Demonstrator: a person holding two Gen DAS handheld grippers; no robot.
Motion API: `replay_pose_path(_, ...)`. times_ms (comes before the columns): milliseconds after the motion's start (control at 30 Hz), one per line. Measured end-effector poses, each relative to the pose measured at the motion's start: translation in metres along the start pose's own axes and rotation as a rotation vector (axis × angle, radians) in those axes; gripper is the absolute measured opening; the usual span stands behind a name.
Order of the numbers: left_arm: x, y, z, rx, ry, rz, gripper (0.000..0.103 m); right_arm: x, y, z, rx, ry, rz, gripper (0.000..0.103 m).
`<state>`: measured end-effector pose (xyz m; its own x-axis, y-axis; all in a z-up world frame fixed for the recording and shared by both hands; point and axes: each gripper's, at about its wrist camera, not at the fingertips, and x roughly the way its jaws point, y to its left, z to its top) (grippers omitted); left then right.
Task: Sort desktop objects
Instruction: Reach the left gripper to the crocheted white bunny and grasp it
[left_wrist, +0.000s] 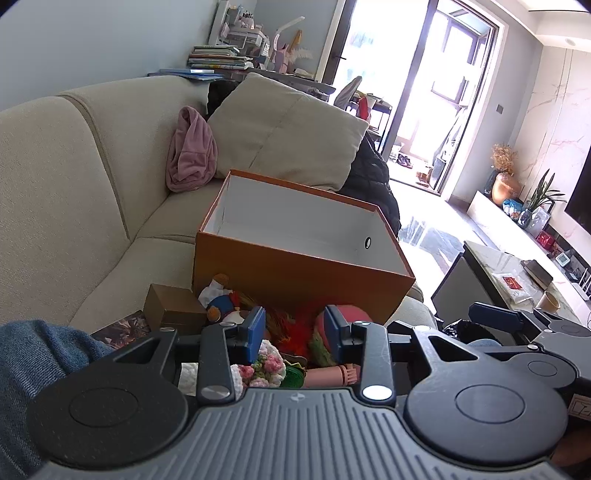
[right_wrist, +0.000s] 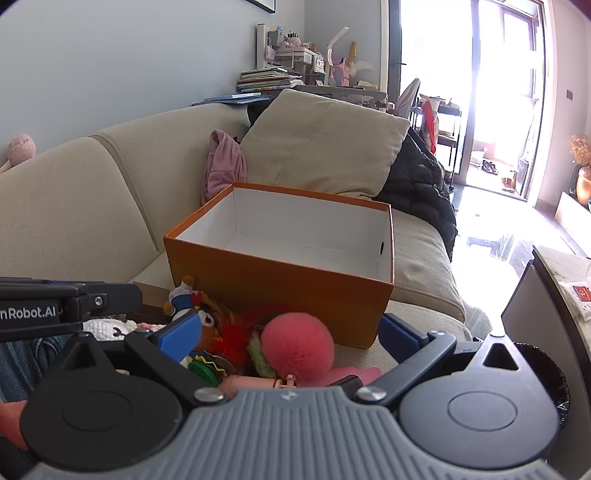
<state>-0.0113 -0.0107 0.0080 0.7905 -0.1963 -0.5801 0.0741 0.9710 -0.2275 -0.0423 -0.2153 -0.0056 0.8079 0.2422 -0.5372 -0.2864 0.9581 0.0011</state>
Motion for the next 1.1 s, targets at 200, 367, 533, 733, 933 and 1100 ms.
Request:
replay_pose_path(200,0.001,0.000,0.001,-0.006,0.010,0.015,0.040,0.000,0.001,0.000,0.003,-0.001,0.001,0.102)
replay_pose_path(367,0.004,-0.001,0.001,-0.005,0.026,0.028,0.039,0.003,0.000,0.000,0.005,0.010,0.005,0.102)
replay_pose_path(533,0.007,0.002,0.000,-0.013,0.041,0.023,0.039,0.006,0.000,-0.001,0.006,0.016,0.010,0.102)
replay_pose_path(733,0.010,0.015,0.002,-0.021,0.085,0.037,0.040,0.009,-0.007,-0.002,0.034,-0.009,0.013,0.102)
replay_pose_path(933,0.018,0.039,0.007,-0.030,0.149,0.037,0.039,0.030,-0.015,-0.003,0.088,0.070,0.089,0.076)
replay_pose_path(1100,0.027,0.049,0.008,-0.036,0.189,0.014,0.034,0.055,-0.009,-0.005,0.076,0.145,0.166,0.053)
